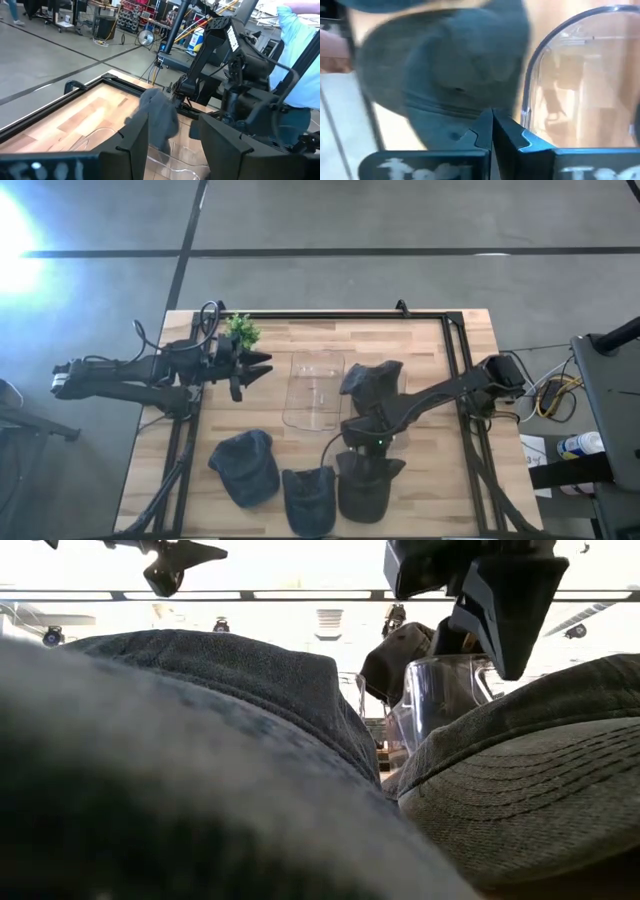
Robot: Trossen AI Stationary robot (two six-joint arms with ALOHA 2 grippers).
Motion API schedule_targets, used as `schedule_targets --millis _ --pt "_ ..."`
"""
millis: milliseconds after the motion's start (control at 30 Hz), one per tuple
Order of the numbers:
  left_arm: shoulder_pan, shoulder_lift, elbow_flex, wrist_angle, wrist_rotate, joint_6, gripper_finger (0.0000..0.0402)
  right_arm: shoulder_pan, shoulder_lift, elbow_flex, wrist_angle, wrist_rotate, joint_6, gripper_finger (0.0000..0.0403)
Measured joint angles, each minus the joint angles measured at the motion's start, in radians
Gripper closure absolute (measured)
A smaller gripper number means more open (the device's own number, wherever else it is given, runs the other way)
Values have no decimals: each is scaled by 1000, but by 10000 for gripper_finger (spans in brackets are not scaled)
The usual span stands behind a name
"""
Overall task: Pick & Place hat
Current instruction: Put the black cap into the right transparent bin
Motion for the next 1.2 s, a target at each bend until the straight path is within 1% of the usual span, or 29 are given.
schedule_targets --millis 133,300,433,500,667,733,867,1200 --pt "0 0 2 0 0 0 236 -31 6 -26 -32 53 -32 394" --pt "0 0 2 0 0 -1 236 -72 3 -39 -25 50 -57 394" --pt "0 0 2 0 0 -1 236 -79 4 -40 9 38 -63 394" --pt "0 0 2 0 0 -1 236 -79 4 -40 33 8 -56 394" --pt "0 0 2 0 0 -2 236 -60 4 -40 149 -175 20 394" --pt "0 0 2 0 0 -1 236 -38 0 -40 186 -204 51 391" --pt "2 0 2 0 0 0 236 8 -2 -20 194 -229 94 371" --pt "3 0 -1 -1 0 4 236 93 -2 13 222 -230 201 292"
